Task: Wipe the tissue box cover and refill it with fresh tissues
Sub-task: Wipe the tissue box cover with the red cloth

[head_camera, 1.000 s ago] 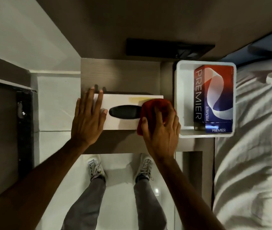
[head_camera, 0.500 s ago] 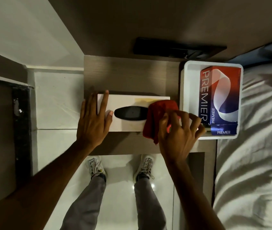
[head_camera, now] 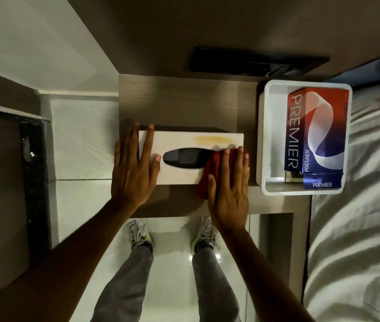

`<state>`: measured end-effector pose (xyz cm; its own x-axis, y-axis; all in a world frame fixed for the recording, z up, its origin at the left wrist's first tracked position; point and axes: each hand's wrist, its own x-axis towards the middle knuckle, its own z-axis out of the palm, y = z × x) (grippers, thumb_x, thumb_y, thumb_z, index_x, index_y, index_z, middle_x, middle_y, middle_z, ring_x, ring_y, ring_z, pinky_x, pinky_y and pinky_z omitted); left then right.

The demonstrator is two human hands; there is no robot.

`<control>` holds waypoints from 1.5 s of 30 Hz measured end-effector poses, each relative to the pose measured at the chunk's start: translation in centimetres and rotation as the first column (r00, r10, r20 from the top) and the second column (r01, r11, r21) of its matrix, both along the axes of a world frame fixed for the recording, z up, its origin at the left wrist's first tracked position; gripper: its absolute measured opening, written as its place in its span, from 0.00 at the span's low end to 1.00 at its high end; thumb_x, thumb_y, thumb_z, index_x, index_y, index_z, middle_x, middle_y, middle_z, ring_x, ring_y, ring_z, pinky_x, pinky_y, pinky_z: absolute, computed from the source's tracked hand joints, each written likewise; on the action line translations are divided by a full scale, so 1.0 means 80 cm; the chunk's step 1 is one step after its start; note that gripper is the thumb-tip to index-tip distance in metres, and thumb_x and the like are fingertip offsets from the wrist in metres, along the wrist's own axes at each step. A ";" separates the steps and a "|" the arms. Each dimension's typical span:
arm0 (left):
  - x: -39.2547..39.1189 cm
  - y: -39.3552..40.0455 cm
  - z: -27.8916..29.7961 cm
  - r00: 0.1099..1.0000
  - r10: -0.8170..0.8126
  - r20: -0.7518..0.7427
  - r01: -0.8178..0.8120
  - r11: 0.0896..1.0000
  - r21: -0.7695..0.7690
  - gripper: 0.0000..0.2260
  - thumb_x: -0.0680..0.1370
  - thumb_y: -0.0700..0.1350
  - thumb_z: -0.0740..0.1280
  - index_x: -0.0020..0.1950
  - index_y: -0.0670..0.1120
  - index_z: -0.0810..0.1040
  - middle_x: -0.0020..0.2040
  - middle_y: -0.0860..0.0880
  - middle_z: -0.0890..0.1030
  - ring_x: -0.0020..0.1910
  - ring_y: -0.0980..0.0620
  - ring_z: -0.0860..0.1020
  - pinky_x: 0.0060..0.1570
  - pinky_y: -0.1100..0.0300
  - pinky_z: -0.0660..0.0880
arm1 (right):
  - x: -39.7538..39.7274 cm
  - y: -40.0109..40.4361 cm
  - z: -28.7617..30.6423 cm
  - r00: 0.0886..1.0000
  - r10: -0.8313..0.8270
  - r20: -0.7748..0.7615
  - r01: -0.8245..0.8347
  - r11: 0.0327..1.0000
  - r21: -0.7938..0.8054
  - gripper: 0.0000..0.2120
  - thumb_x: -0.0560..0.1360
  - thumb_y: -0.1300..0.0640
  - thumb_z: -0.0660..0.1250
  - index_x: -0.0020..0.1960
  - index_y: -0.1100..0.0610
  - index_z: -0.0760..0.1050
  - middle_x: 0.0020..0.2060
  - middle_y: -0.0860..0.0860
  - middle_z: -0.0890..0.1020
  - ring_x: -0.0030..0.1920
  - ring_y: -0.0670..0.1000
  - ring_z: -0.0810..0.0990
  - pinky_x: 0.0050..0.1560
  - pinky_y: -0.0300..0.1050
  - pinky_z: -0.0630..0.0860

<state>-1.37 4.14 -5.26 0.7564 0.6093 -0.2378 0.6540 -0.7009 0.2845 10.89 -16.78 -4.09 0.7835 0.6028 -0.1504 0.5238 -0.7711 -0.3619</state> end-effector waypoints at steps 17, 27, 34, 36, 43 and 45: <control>-0.004 -0.002 -0.005 1.000 0.014 -0.004 -0.013 0.999 0.038 0.28 0.86 0.55 0.44 0.85 0.49 0.47 0.84 0.42 0.54 0.84 0.43 0.53 0.81 0.40 0.54 | 0.015 0.083 0.011 0.983 0.163 -0.080 -0.168 0.984 -0.066 0.33 0.84 0.46 0.59 0.84 0.53 0.51 0.84 0.58 0.49 0.83 0.61 0.49 0.75 0.67 0.66; -0.009 -0.002 -0.013 0.999 -0.017 0.032 0.014 0.996 0.085 0.27 0.86 0.55 0.46 0.85 0.49 0.48 0.85 0.44 0.53 0.85 0.46 0.50 0.80 0.40 0.54 | -0.004 0.112 0.011 0.909 0.417 -0.011 -0.417 0.908 -0.045 0.38 0.79 0.56 0.70 0.83 0.55 0.54 0.83 0.59 0.55 0.83 0.61 0.51 0.80 0.61 0.54; -0.007 -0.003 -0.012 0.996 0.016 0.088 -0.017 1.000 0.004 0.27 0.86 0.54 0.47 0.85 0.48 0.49 0.85 0.44 0.55 0.84 0.46 0.53 0.80 0.40 0.56 | -0.003 0.133 0.026 0.981 0.083 -0.178 -0.087 0.996 -0.012 0.33 0.81 0.54 0.63 0.83 0.53 0.54 0.83 0.57 0.52 0.83 0.61 0.48 0.79 0.66 0.55; -0.010 0.000 -0.013 0.983 0.001 0.183 0.019 0.994 -0.108 0.27 0.87 0.52 0.49 0.85 0.46 0.51 0.85 0.44 0.55 0.84 0.46 0.55 0.79 0.41 0.60 | -0.008 0.142 0.027 0.970 0.138 -0.201 -0.144 0.989 -0.015 0.36 0.81 0.57 0.66 0.84 0.53 0.53 0.83 0.57 0.51 0.83 0.61 0.47 0.80 0.65 0.52; -0.035 0.024 -0.017 0.920 -0.005 0.391 0.136 0.942 -0.307 0.28 0.87 0.47 0.54 0.85 0.42 0.48 0.85 0.49 0.51 0.80 0.46 0.65 0.66 0.45 0.79 | 0.000 0.147 0.039 0.950 0.185 -0.251 -0.195 0.981 -0.016 0.37 0.81 0.60 0.67 0.84 0.52 0.51 0.84 0.56 0.49 0.83 0.61 0.46 0.80 0.66 0.55; -0.037 0.018 -0.021 0.913 -0.044 0.405 0.137 0.969 -0.205 0.27 0.88 0.48 0.55 0.83 0.36 0.53 0.84 0.44 0.56 0.76 0.46 0.71 0.63 0.49 0.81 | -0.017 0.154 0.040 0.950 0.225 -0.217 -0.231 0.973 -0.006 0.37 0.81 0.60 0.67 0.84 0.52 0.50 0.84 0.56 0.48 0.83 0.60 0.45 0.80 0.63 0.51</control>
<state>-4.30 5.61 -6.90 0.8657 0.4997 -0.0302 0.3917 -0.6387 0.6623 9.54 -4.47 -0.91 0.5735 0.7540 -0.3204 0.6003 -0.6529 -0.4620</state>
